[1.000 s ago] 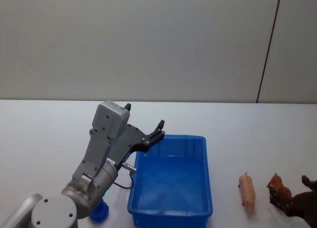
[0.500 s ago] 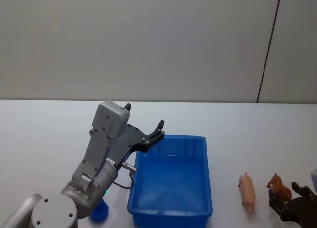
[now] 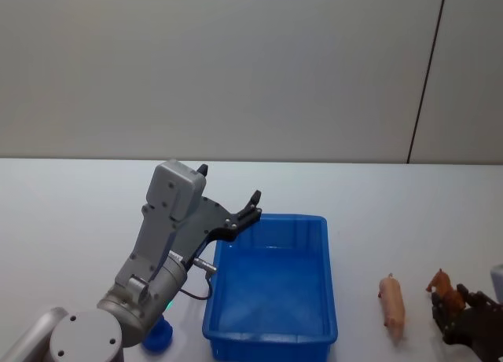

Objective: Pick up the two dolls from the table and place them into the box.

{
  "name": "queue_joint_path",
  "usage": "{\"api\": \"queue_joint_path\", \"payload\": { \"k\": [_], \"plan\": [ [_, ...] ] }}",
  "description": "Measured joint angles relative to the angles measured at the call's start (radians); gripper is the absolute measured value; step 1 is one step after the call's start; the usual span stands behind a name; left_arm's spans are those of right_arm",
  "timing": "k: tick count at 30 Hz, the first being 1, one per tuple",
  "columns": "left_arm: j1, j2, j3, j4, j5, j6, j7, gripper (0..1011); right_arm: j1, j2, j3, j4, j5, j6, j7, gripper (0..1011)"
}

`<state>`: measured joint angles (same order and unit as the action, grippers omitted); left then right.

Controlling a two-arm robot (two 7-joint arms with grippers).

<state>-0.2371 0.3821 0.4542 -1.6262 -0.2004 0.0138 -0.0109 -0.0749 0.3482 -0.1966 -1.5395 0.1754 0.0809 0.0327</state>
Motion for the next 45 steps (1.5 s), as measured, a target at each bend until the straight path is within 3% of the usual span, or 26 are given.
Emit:
{"api": "queue_joint_path", "payload": {
  "k": [10,18,34,45],
  "plan": [
    [0.000,0.000,0.000,0.000,0.000,0.000,0.000,1003,-0.015,0.003,0.006,-0.077,-0.011,-0.013,-0.025,420],
    [0.000,0.000,0.000,0.000,0.000,0.000,0.000,1003,-0.015,0.002,0.008,-0.127,-0.016,-0.032,-0.004,420],
    [0.000,0.000,0.000,0.000,0.000,0.000,0.000,1003,0.039,-0.025,-0.012,-0.137,-0.018,-0.086,0.158,420],
    [0.000,0.000,0.000,0.000,0.000,0.000,0.000,1003,0.134,-0.089,-0.053,-0.046,-0.046,-0.117,0.304,420]
  ]
}}
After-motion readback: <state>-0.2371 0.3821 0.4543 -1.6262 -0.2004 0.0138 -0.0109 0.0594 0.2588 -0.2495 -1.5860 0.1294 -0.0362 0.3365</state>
